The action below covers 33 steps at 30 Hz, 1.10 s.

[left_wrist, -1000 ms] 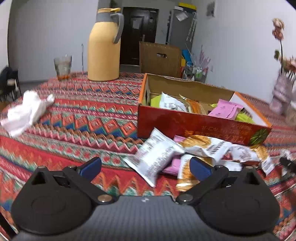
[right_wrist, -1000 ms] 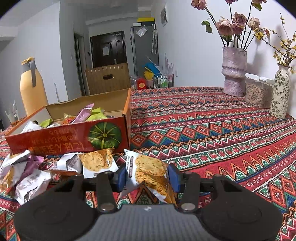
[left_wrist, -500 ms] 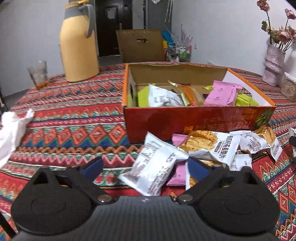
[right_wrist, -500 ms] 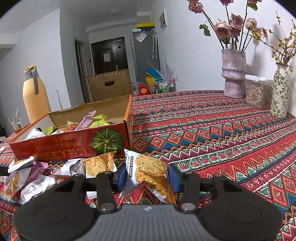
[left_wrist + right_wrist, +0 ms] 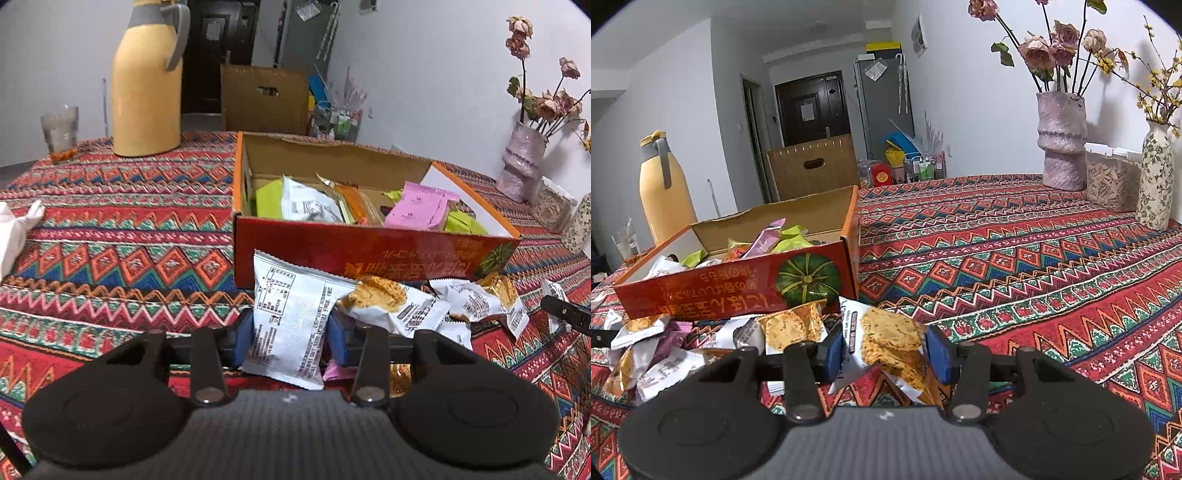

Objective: Organize snacks
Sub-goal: 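Carry the cracker packet and white packet over the box with both grippers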

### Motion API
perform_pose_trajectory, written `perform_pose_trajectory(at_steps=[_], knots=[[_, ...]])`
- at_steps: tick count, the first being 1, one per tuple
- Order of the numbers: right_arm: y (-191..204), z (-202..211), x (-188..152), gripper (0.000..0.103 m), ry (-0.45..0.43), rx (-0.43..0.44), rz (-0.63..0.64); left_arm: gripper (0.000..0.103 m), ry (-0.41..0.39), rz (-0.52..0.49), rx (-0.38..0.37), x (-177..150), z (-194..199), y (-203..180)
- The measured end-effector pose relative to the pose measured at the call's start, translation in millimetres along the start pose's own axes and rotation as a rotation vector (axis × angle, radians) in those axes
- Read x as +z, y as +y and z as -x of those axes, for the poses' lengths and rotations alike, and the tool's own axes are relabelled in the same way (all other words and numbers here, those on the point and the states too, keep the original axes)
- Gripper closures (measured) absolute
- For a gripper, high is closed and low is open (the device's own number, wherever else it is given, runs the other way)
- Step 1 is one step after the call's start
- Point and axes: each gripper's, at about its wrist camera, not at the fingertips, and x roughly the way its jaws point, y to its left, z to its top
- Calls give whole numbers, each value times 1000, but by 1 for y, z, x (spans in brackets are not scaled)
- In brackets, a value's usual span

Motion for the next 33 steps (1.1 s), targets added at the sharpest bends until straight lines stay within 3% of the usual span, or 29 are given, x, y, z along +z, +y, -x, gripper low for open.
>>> perform_pose_trajectory(at_steps=[6, 19, 27, 33], knots=[[0, 1, 0, 57, -5, 1, 1, 61, -63, 23, 28, 7, 22, -5], [6, 15, 2, 57, -71, -9, 31, 61, -176, 53, -16, 27, 48, -36], [32, 41, 32, 57, -168, 20, 105, 61, -231, 53, -10, 53, 51, -55], [61, 35, 64, 57, -224, 57, 161, 61, -255, 57, 19, 77, 45, -69]])
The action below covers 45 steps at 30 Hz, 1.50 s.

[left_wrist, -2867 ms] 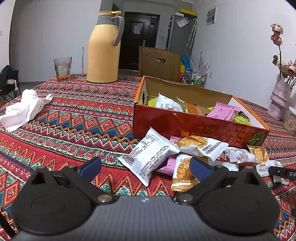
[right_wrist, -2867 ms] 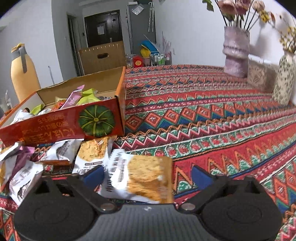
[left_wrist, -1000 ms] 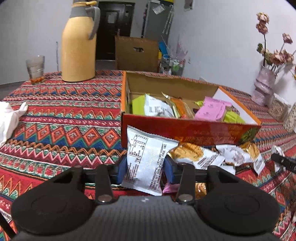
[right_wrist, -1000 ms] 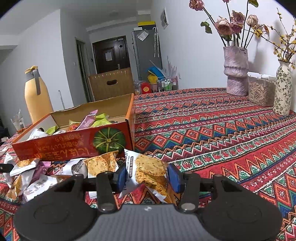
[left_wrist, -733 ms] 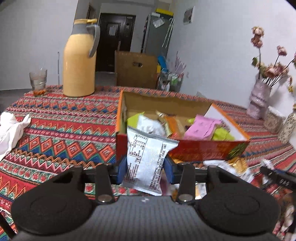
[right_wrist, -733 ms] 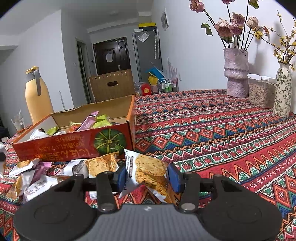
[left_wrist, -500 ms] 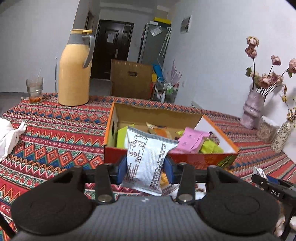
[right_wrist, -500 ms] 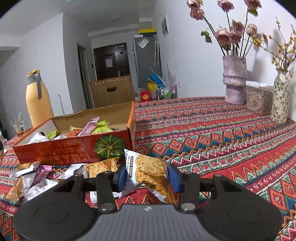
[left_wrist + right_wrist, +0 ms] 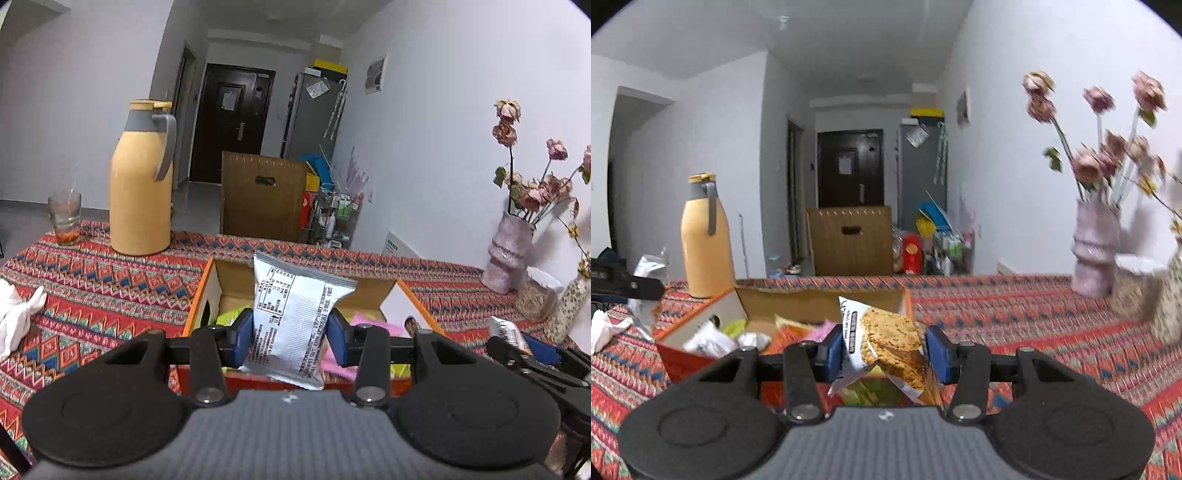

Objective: Organize snacks
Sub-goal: 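Carry the cracker packet and white packet over the box with both grippers, then open both grippers to drop the packets into the box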

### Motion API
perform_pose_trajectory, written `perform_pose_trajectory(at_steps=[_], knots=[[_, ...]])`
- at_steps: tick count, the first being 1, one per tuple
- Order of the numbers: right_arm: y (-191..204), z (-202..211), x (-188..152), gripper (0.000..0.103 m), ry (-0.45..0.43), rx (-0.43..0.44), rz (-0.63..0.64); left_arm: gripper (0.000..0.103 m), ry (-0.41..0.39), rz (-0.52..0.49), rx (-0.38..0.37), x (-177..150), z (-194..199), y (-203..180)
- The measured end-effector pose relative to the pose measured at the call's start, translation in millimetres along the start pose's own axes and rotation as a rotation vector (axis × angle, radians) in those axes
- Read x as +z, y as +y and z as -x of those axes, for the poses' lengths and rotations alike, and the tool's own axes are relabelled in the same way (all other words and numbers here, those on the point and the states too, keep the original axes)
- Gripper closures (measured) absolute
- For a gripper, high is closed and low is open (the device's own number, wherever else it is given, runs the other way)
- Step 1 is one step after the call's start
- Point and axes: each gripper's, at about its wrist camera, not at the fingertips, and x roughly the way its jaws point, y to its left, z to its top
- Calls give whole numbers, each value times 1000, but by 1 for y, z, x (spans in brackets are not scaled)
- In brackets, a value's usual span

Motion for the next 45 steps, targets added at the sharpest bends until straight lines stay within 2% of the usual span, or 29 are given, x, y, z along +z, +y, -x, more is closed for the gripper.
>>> perform_pose_trajectory(at_steps=[6, 12, 17, 22, 29, 30, 32, 33, 35, 36, 37, 40, 45], knots=[[21, -33, 27, 57, -20, 44, 9, 61, -30, 21, 36, 19, -18, -4], [42, -76, 40, 57, -15, 77, 2, 61, -16, 41, 92, 23, -51, 4], [48, -99, 28, 57, -4, 86, -14, 61, -7, 73, 117, 9, -73, 20], [52, -103, 18, 57, 2, 104, -6, 61, 21, 67, 134, 2, -81, 25], [46, -121, 8, 56, 91, 98, -28, 59, 19, 56, 126, -2, -82, 23], [47, -121, 7, 53, 93, 99, -27, 56, 15, 57, 129, -3, -81, 22], [47, -120, 7, 43, 95, 98, -24, 33, -1, 54, 132, -3, -78, 22], [47, -119, 7, 41, 96, 90, -25, 27, -17, 54, 136, -3, -75, 22], [46, -117, 6, 31, 111, 90, -33, 6, -43, 62, 142, -2, -69, 23], [45, -117, 6, 19, 116, 96, -42, 1, -58, 70, 148, -2, -66, 23], [44, -115, 6, 10, 115, 98, -49, 0, -76, 78, 152, -2, -62, 24], [43, -111, 7, 0, 105, 88, -54, 0, -87, 99, 145, 0, -58, 27], [43, -107, 6, 0, 105, 89, -51, 0, -69, 104, 143, 0, -62, 28]])
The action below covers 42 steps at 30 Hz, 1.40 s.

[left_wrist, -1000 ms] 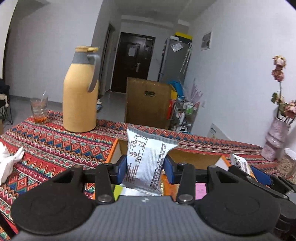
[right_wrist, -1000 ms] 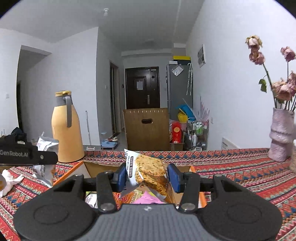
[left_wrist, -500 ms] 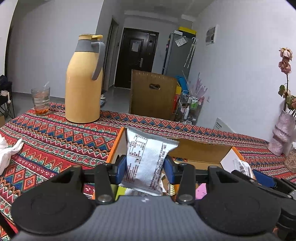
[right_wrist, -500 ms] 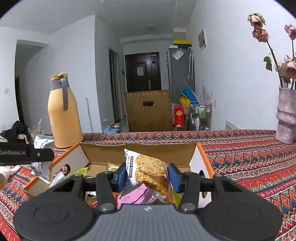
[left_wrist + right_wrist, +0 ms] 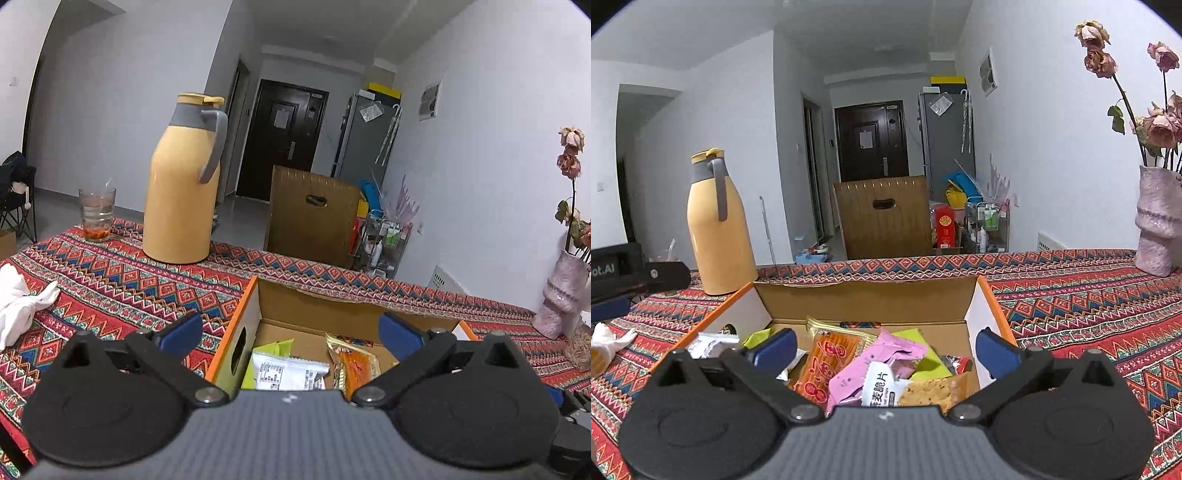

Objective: Organize snacks

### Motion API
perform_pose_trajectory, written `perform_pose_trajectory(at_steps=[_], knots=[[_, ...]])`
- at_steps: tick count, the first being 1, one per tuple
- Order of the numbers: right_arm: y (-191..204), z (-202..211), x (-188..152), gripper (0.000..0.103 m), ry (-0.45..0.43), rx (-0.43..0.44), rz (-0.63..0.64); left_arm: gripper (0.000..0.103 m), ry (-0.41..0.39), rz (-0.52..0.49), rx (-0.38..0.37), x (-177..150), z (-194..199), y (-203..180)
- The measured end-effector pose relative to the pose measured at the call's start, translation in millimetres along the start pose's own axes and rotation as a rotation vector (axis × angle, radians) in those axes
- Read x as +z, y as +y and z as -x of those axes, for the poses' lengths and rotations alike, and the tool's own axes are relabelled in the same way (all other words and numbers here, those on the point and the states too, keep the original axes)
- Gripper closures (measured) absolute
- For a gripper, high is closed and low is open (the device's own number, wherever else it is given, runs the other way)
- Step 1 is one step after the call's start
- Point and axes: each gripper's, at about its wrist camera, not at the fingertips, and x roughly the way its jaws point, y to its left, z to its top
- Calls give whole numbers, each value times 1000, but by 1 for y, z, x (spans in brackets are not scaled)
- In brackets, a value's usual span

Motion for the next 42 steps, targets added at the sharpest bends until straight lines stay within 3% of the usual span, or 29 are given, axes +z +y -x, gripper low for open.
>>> perform_pose_trajectory(at_steps=[10, 21, 28, 42], knots=[[0, 1, 3, 0, -3, -11, 3, 0, 2, 4, 3, 2, 4, -1], [0, 35, 13, 0, -43, -7, 37, 0, 9, -50, -16, 1, 35, -16], [-5, 55, -10, 0, 30, -14, 72, 0, 39, -97, -16, -17, 60, -17], [-37, 97, -68, 0, 166, -39, 44, 0, 160, -132, 16, -88, 86, 21]])
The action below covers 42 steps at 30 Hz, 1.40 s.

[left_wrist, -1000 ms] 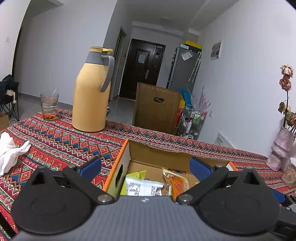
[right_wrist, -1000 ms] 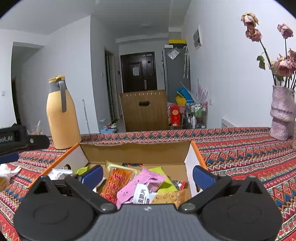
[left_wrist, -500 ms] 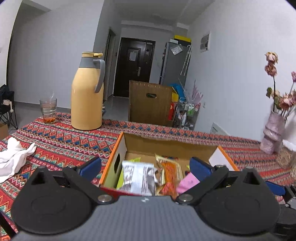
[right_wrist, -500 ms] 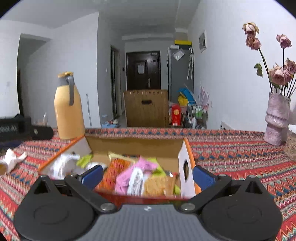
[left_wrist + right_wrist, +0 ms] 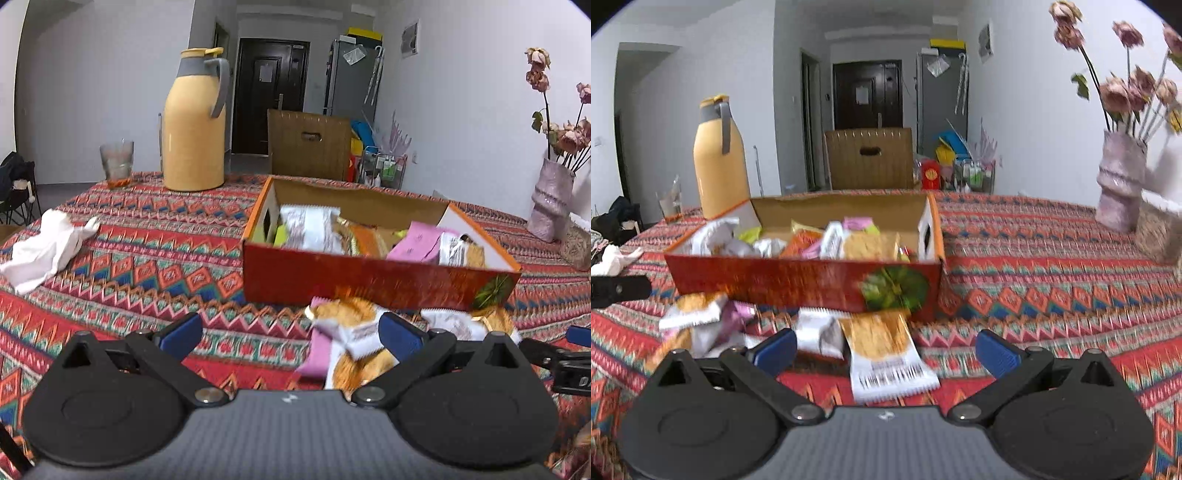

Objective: Organize snacks
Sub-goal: 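Move both grippers to the snack pile and grasp a white cookie packet with the right gripper, then lift the cookie packet with the right gripper while the left gripper grasps another cookie packet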

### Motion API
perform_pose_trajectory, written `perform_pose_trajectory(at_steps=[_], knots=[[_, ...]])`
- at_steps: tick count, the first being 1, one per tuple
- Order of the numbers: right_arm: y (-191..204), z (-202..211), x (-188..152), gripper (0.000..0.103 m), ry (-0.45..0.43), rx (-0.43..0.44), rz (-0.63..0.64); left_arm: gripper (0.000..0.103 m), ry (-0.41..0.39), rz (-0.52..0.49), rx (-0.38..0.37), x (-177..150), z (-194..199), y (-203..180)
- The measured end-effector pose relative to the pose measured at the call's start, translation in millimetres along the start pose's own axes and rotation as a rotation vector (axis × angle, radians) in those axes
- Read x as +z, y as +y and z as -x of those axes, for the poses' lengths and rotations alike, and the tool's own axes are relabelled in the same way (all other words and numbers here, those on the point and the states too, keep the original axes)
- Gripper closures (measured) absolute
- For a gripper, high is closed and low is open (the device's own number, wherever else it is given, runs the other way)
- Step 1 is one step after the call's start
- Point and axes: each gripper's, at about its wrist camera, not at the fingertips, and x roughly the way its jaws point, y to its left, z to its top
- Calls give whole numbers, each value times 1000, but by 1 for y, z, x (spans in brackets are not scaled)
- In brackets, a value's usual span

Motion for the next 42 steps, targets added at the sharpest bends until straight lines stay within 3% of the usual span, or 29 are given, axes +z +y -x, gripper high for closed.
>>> perform_pose_trajectory(at_steps=[7, 15, 20, 27, 29, 32, 36, 38, 39, 42], knots=[[-6, 6, -22, 0, -1, 15, -44, 0, 2, 4, -26, -15, -4, 6], [-8, 3, -17, 0, 9, -13, -9, 0, 27, 33, -46, -16, -9, 9], [-5, -18, -7, 0, 56, -27, 60, 0, 30, 42, -48, -16, -9, 11], [0, -59, 2, 8, 128, -25, 112, 0, 43, 48, -53, -16, -11, 11], [-1, -67, 2, 17, 134, -5, 96, 0, 42, 49, -54, -16, -11, 11], [-5, -70, -1, 39, 125, 36, 57, 0, 44, 48, -54, -16, -11, 11], [-8, -65, -1, 46, 103, 55, 39, 0, 50, 43, -52, -16, -12, 11], [-9, -62, -1, 53, 83, 49, 32, 0, 52, 43, -49, -16, -12, 10], [-11, -59, -1, 61, 63, 46, 25, 0, 53, 42, -47, -16, -13, 10], [-15, -45, -3, 63, -13, 28, -3, 0, 59, 37, -42, -16, -14, 9]])
